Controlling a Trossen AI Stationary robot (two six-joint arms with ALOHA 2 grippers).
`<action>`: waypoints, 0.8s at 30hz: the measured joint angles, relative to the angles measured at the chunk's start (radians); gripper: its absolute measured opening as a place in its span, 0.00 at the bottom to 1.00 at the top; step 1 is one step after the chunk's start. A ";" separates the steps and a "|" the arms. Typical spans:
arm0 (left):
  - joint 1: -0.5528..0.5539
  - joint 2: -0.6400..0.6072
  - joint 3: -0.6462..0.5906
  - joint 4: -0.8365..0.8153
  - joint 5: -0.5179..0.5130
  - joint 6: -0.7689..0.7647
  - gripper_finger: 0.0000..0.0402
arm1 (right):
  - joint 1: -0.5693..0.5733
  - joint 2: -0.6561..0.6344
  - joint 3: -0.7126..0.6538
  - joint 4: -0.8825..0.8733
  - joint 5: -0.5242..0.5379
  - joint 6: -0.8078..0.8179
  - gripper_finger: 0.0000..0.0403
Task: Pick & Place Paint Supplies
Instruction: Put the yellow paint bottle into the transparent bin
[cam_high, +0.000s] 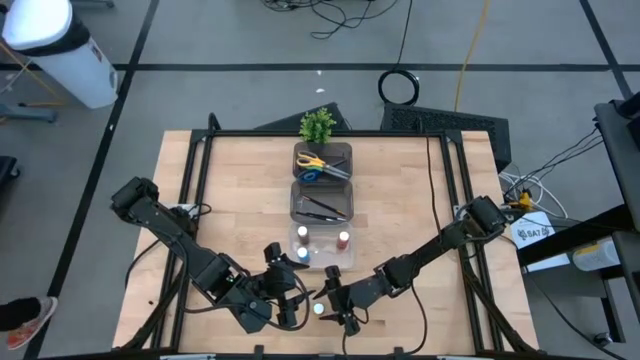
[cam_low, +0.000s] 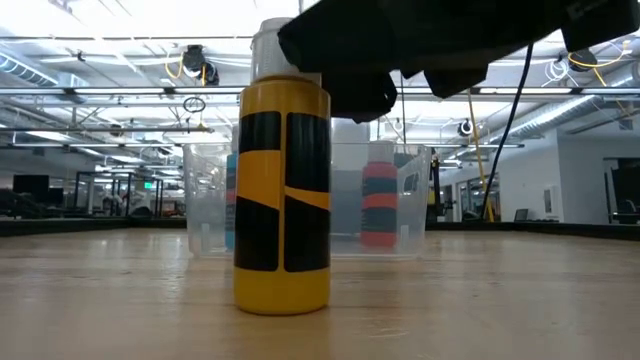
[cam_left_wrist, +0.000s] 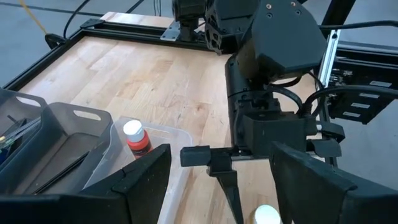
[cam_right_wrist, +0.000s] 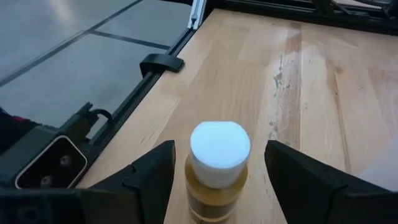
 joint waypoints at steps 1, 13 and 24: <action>0.000 0.000 0.000 0.000 0.000 0.000 0.70 | 0.000 0.000 0.000 -0.001 0.000 0.001 0.59; 0.000 0.000 0.000 0.000 0.001 0.002 0.70 | -0.004 0.000 0.000 -0.001 -0.056 0.023 0.37; 0.007 0.000 0.000 0.092 0.002 0.003 0.70 | -0.006 -0.083 -0.002 -0.029 -0.132 0.019 0.26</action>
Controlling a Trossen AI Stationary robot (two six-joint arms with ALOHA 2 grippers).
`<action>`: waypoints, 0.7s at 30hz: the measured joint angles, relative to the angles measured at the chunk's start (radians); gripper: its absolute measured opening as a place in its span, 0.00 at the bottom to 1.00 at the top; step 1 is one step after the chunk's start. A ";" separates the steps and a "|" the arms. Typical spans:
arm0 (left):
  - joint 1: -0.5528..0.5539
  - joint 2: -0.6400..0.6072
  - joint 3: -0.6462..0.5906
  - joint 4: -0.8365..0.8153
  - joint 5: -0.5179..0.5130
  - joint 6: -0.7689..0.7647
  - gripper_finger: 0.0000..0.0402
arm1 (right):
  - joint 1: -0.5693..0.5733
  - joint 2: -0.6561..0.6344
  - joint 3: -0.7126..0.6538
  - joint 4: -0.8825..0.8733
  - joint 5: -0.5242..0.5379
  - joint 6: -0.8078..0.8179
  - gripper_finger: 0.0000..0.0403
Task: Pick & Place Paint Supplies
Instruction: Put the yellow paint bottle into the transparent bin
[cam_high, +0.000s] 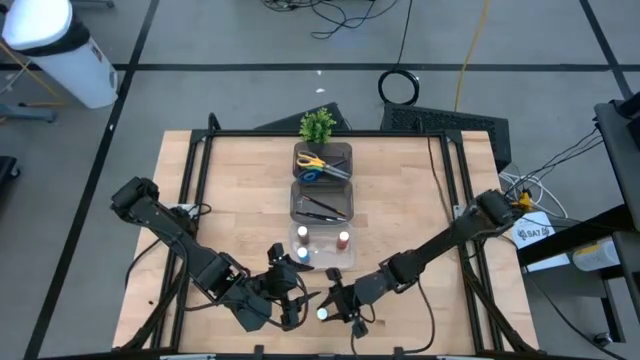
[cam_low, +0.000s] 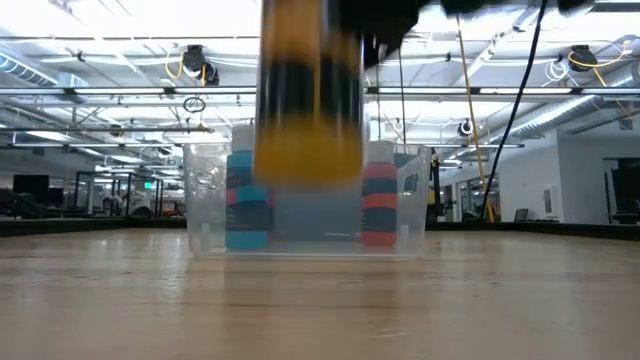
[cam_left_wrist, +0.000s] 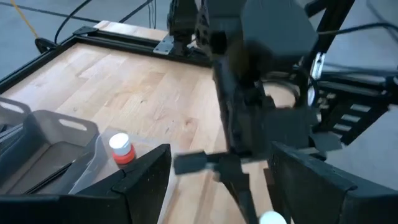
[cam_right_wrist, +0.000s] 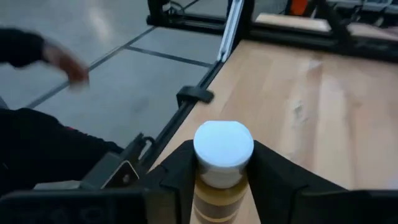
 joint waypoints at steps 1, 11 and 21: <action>0.001 0.000 0.000 0.011 0.000 0.000 0.70 | 0.000 -0.025 0.000 -0.019 0.001 -0.004 0.27; 0.034 0.000 0.000 0.108 0.000 0.000 0.70 | -0.022 -0.347 0.000 -0.370 0.101 -0.071 0.26; 0.094 0.000 0.000 0.165 -0.002 0.000 0.70 | -0.117 -0.522 -0.228 -0.298 0.245 -0.042 0.28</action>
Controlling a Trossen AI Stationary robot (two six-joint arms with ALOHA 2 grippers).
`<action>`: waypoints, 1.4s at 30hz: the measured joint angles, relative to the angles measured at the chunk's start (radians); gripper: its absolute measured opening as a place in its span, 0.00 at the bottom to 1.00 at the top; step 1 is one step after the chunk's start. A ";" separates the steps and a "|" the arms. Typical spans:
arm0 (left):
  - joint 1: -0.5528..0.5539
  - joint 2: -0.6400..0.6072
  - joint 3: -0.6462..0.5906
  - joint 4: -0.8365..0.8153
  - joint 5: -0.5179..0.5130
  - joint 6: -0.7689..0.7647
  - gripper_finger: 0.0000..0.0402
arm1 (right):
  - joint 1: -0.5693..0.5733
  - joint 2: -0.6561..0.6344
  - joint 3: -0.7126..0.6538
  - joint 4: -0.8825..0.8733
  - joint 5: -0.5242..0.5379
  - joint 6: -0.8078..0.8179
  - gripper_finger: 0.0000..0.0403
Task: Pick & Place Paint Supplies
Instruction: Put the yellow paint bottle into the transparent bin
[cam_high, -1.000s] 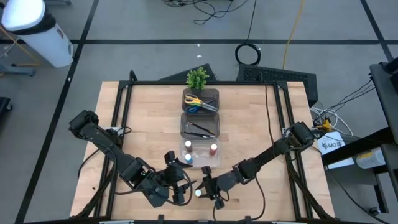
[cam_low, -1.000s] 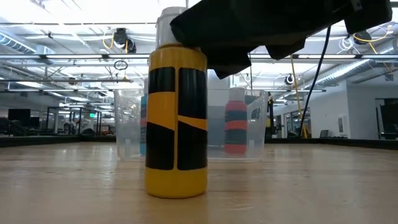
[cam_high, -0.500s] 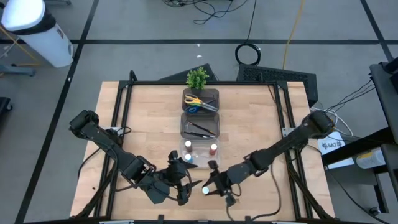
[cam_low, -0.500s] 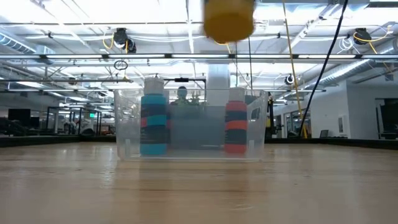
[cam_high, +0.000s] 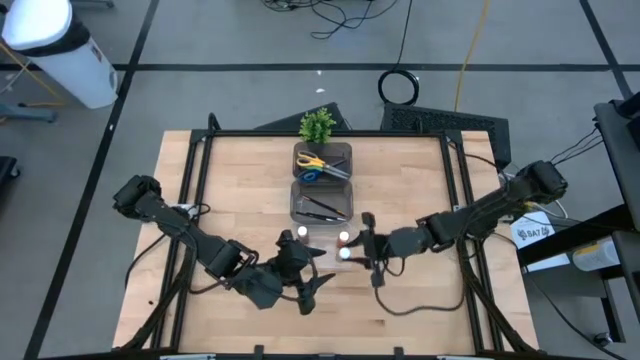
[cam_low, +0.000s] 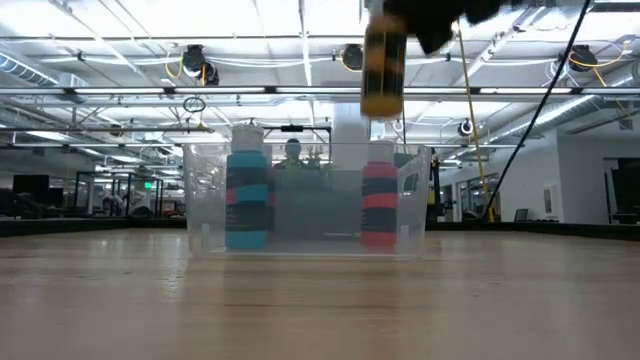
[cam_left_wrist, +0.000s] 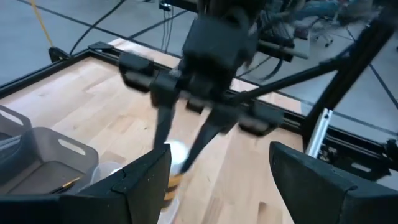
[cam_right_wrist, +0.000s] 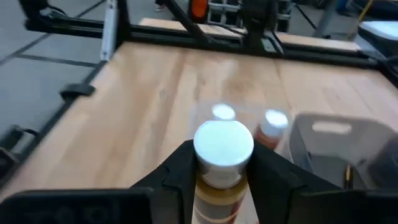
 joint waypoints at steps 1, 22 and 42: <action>0.006 0.000 0.000 0.004 0.000 0.000 0.70 | -0.012 0.000 -0.035 0.034 0.001 0.003 0.28; 0.157 0.000 0.000 0.022 0.000 0.000 0.70 | -0.073 0.277 -0.141 0.315 -0.084 0.064 0.29; 0.273 0.000 0.000 0.056 0.001 -0.036 0.70 | -0.071 0.270 -0.137 0.319 -0.086 0.065 0.38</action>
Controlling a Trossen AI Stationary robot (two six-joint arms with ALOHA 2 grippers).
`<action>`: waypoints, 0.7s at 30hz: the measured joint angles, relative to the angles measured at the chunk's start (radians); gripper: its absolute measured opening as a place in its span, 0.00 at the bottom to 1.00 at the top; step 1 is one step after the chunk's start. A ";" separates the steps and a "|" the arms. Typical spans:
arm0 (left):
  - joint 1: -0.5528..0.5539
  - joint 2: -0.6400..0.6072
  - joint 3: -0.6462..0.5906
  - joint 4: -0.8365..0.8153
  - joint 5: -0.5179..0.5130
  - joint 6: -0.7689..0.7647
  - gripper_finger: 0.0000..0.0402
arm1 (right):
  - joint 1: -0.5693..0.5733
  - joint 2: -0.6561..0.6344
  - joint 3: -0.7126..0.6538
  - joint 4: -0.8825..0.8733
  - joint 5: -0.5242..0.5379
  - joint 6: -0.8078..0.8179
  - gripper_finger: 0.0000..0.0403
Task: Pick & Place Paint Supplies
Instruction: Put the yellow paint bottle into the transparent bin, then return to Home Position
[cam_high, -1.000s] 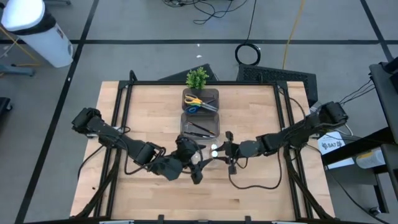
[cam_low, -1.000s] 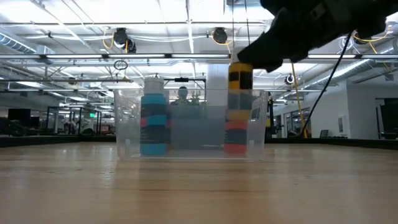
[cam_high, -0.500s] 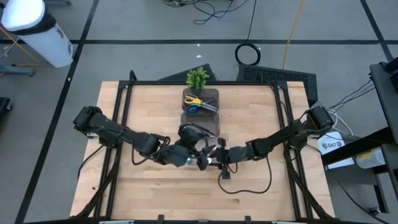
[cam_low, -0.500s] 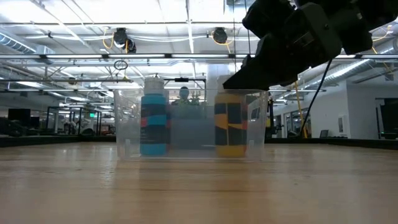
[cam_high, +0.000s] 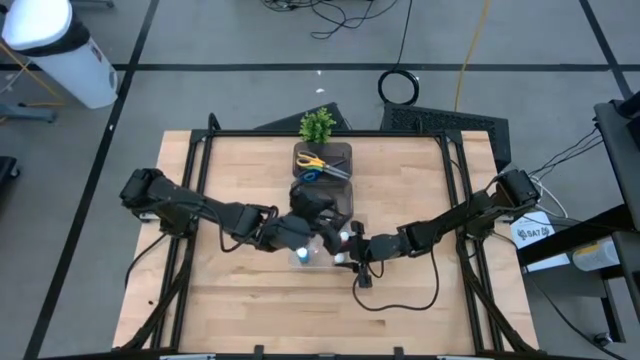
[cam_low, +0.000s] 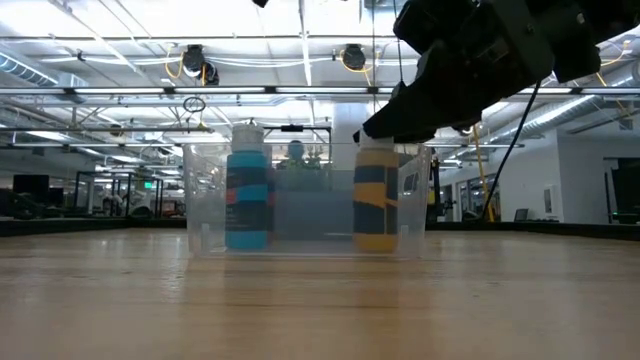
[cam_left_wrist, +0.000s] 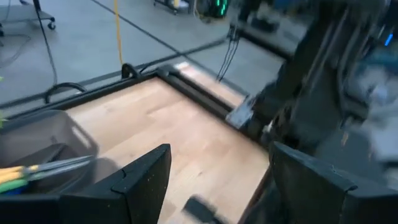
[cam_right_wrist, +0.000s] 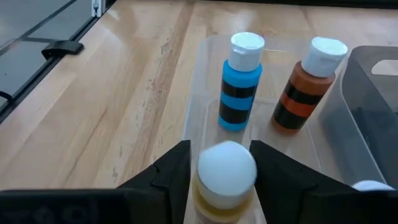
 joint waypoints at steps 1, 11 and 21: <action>0.007 0.000 0.000 0.026 0.002 -0.013 0.70 | 0.000 0.000 0.000 -0.001 0.000 0.000 0.38; 0.048 0.000 0.000 0.091 0.211 0.023 0.70 | 0.002 -0.030 -0.001 -0.010 0.000 0.021 0.37; 0.049 -0.102 0.000 0.000 0.761 0.286 0.70 | 0.008 -0.351 -0.001 -0.310 0.000 0.029 0.37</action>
